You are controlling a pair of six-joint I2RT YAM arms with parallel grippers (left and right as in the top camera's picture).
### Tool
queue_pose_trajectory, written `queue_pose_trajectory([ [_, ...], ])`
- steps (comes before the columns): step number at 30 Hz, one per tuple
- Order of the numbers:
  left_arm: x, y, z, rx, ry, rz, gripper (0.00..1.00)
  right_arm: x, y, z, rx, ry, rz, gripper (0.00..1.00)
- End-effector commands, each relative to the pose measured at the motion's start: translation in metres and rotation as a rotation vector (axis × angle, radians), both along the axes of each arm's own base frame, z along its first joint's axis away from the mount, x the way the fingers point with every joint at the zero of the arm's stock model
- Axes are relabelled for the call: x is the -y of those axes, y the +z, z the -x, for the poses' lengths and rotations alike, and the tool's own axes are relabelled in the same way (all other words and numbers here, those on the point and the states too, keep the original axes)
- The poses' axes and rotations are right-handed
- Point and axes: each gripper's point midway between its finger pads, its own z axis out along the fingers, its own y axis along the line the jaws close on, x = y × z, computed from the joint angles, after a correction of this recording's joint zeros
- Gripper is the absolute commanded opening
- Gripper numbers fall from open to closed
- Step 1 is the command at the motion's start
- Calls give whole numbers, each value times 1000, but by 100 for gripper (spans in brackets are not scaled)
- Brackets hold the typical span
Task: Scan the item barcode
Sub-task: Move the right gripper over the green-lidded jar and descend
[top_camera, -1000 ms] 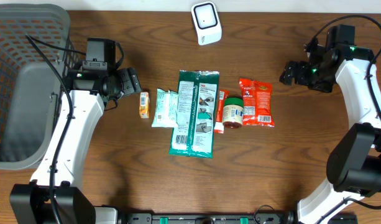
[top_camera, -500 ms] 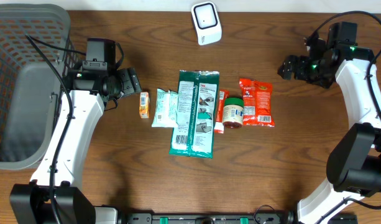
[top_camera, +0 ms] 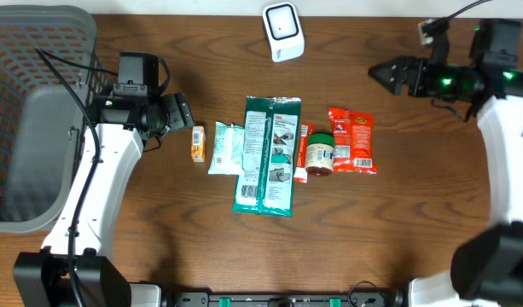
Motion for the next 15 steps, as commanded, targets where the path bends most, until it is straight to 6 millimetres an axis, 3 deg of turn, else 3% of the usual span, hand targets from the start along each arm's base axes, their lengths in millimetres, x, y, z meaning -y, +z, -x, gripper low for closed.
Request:
queue_pose_trajectory([
  [1, -2, 8, -4, 20, 7, -3, 87, -27, 17, 16, -61, -23, -26, 69],
  [5, -2, 8, -4, 20, 7, -3, 87, -41, 11, 26, -123, -178, 187, 66],
  [10, -2, 8, -4, 20, 7, -3, 87, -71, 7, 49, -177, -196, 380, 77],
  [15, -2, 8, -4, 20, 7, -3, 87, -76, -24, 69, -300, -209, 534, 85],
])
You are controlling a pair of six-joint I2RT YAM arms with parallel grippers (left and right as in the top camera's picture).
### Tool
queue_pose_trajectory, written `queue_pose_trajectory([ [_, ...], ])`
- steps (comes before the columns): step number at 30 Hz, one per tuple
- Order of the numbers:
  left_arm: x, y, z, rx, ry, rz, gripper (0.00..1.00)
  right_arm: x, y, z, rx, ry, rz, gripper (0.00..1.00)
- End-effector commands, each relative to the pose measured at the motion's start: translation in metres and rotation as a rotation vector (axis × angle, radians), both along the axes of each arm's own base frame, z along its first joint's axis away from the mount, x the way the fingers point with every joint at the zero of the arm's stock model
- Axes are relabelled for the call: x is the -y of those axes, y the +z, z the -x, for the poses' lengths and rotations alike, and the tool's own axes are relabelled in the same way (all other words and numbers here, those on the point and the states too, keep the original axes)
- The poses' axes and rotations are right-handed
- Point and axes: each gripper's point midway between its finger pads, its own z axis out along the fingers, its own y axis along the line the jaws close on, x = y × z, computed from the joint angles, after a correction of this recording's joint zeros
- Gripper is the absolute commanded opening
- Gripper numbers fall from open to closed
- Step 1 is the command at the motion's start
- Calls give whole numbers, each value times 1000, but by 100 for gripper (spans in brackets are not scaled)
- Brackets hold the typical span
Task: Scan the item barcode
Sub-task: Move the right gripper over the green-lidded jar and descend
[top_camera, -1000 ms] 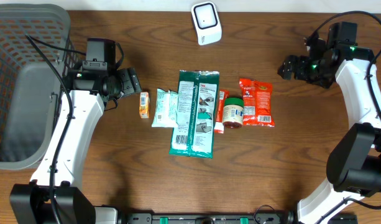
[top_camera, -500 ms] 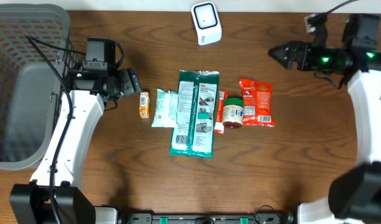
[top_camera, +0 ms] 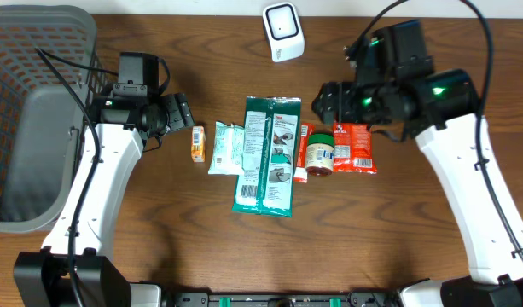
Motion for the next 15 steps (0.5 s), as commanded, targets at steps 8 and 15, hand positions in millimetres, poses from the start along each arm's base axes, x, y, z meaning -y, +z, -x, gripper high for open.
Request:
queue_pose_trajectory([
  [8, -2, 8, -4, 20, 7, -3, 87, 25, -79, -9, -239, -108, 215, 91],
  [15, -2, 8, -4, 20, 7, -3, 87, 21, -136, -20, -357, -101, 262, 94],
])
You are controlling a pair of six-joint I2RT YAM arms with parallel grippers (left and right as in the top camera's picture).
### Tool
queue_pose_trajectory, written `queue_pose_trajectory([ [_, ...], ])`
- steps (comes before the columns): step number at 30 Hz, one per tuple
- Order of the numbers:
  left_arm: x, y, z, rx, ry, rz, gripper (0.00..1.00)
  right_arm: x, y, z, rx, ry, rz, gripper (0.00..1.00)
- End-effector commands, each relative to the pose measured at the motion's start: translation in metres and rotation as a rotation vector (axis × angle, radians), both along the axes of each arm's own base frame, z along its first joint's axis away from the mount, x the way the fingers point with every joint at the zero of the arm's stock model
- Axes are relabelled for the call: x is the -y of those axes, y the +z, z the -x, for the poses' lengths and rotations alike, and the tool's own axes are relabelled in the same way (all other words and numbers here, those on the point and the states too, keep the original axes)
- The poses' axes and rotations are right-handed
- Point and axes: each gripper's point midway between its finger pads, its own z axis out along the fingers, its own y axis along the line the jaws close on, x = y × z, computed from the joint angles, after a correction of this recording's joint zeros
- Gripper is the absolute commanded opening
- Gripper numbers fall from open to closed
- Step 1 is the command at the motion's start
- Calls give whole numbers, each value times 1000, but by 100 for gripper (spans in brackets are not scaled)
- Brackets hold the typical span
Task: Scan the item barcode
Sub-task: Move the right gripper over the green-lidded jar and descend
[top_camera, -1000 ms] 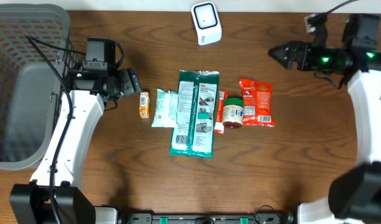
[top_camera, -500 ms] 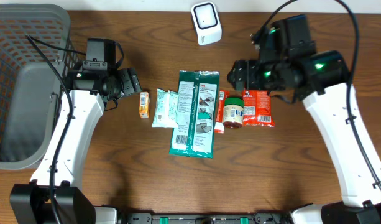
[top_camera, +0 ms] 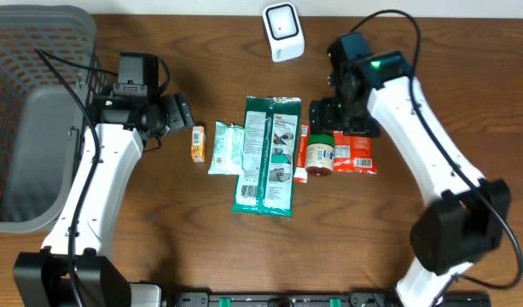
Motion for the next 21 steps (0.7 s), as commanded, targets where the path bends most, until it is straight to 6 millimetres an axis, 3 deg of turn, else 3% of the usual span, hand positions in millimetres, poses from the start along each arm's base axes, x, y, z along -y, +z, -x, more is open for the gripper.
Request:
queue_pose_trajectory([
  [1, -2, 8, -4, 20, 7, -3, 87, 2, -25, -10, -40, -24, 19, 94],
  [13, -2, 8, -4, 20, 7, -3, 88, -3, -83, -9, -170, -20, 49, 91],
  [21, -2, 8, -4, 20, 7, -3, 88, -12, -95, -12, -164, -22, 40, 88],
])
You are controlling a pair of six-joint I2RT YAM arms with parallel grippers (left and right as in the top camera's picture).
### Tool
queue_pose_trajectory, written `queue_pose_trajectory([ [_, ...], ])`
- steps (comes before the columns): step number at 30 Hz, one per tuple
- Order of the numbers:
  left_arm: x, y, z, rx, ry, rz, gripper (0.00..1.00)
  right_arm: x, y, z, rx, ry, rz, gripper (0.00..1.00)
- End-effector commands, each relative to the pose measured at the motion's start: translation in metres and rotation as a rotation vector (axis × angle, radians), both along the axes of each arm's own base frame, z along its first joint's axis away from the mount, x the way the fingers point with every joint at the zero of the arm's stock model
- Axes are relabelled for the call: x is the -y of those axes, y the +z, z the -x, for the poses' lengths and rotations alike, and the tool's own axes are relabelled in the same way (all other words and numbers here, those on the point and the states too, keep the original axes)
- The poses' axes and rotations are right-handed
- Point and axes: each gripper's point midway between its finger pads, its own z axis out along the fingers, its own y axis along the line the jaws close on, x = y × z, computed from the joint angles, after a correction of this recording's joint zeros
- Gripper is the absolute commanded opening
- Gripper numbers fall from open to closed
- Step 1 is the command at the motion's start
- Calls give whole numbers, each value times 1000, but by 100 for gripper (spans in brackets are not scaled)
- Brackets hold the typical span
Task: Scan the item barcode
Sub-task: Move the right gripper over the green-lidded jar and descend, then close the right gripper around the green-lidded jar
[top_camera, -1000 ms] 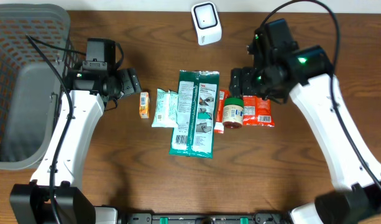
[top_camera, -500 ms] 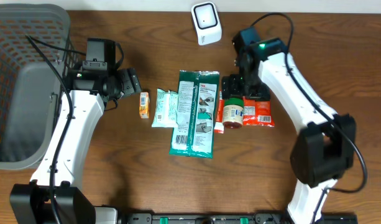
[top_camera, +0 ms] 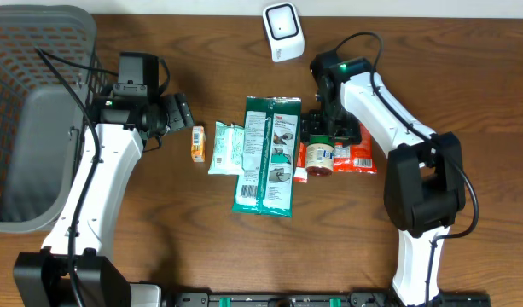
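A row of items lies mid-table: a small orange pack (top_camera: 197, 143), a pale green packet (top_camera: 224, 149), a large green pack (top_camera: 268, 155), an orange tube (top_camera: 300, 157), a green-lidded jar (top_camera: 320, 155) and a red packet (top_camera: 358, 152). A white barcode scanner (top_camera: 283, 32) stands at the far edge. My right gripper (top_camera: 318, 130) hangs right over the far side of the jar, its dark fingers spread to either side, apparently open and holding nothing. My left gripper (top_camera: 181, 112) rests left of the orange pack, apart from it; its jaws cannot be made out.
A grey mesh basket (top_camera: 39, 51) fills the far left corner, behind my left arm. The right arm's white links arch across the table's right side down to its base at the front edge.
My right gripper has moved a little left and nearer, from just behind the jar and red packet to directly over the jar. The items and the left arm have not moved.
My right gripper started at the far right edge, away from the items. Then it was above the red packet, then just behind the jar, and now sits over the jar. My left arm and all items stayed still throughout.
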Motion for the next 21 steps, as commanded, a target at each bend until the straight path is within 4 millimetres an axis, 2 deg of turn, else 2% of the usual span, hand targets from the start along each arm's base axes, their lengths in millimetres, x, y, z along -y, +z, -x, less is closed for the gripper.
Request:
queue_pose_trajectory([
  [1, -2, 8, -4, 20, 7, -3, 88, -5, -2, 2, -5, -8, -5, 86],
  [2, -2, 8, -4, 20, 7, -3, 87, -5, -2, 3, -8, -8, -4, 83],
  [7, -2, 8, -4, 20, 7, -3, 87, -5, -7, 3, -8, -11, -4, 82],
  [12, -2, 8, -4, 20, 7, -3, 88, -15, -19, 8, -7, 3, -33, 81],
  [17, -2, 8, -4, 20, 7, -3, 88, -17, -22, 8, -1, 13, -33, 67],
  [21, -2, 8, -4, 20, 7, -3, 88, -15, -21, 8, 0, 11, -33, 61],
])
